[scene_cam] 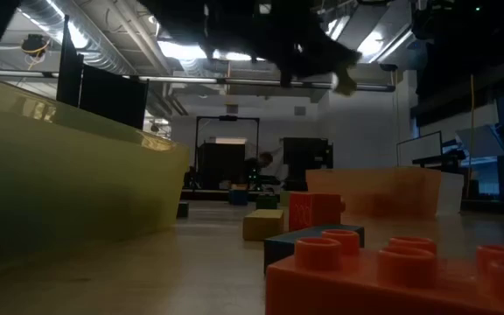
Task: Sort blocks by size
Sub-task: Put the light green arch block into the orange bin, then put the red rectangle game piece into the yellow bin
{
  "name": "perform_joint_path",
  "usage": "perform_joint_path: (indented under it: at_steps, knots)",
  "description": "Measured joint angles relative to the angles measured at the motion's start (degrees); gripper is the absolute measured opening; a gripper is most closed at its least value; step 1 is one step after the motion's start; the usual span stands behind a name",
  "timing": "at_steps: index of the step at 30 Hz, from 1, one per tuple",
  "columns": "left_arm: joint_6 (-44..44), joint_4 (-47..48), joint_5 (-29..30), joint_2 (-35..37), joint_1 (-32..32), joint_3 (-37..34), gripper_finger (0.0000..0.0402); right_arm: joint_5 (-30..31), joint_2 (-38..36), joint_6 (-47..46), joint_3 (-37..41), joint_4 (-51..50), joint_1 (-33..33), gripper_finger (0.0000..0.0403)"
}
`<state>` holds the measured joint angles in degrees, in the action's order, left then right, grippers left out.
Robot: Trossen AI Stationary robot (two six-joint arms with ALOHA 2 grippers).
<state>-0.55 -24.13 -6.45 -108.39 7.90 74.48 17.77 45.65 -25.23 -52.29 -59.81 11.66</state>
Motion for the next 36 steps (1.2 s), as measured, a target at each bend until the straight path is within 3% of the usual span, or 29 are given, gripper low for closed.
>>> perform_joint_path:
  at_steps: [3, 9, 13, 17, 22, 27, 32, 36]
  knots:
    - [-0.6, -6.4, 0.5, -4.8, 2.0, 0.0, 0.0126, -5.8, 0.0, -1.5, 0.0, 0.0, 0.0, 0.0117]
    - [-0.8, -9.8, 0.7, -12.4, 4.9, -0.1, 0.0127, -22.7, 0.0, -7.2, 0.0, -0.2, 0.0, 0.0117]
    - [0.0, -10.2, 1.0, -15.1, 5.9, -0.1, 0.0127, -27.7, 0.0, -14.2, 0.0, -0.4, -0.1, 0.0117]
    - [-2.1, -9.6, 1.4, -16.1, 6.5, -0.1, 0.0137, -28.9, 0.0, -18.3, 0.0, -1.5, -0.1, 0.0117]
    - [-3.6, -9.5, 5.8, -16.1, 6.5, -0.1, 0.0185, -29.0, 0.0, -21.9, 0.0, -2.1, -0.1, 0.0117]
    - [-3.7, -9.3, 6.1, -15.2, 6.5, -0.1, 0.0221, -29.1, 0.0, -25.2, 0.0, -2.1, -0.7, 0.0117]
    - [-3.2, -5.2, 6.1, -11.5, 6.5, 0.0, 0.0225, -27.0, 0.4, -31.4, 0.0, -1.2, -7.2, 0.0117]
    - [1.7, 5.4, 6.0, -6.0, 6.8, 0.0, 0.0219, -20.7, 2.3, -38.4, 0.0, -1.2, -15.3, 0.0117]
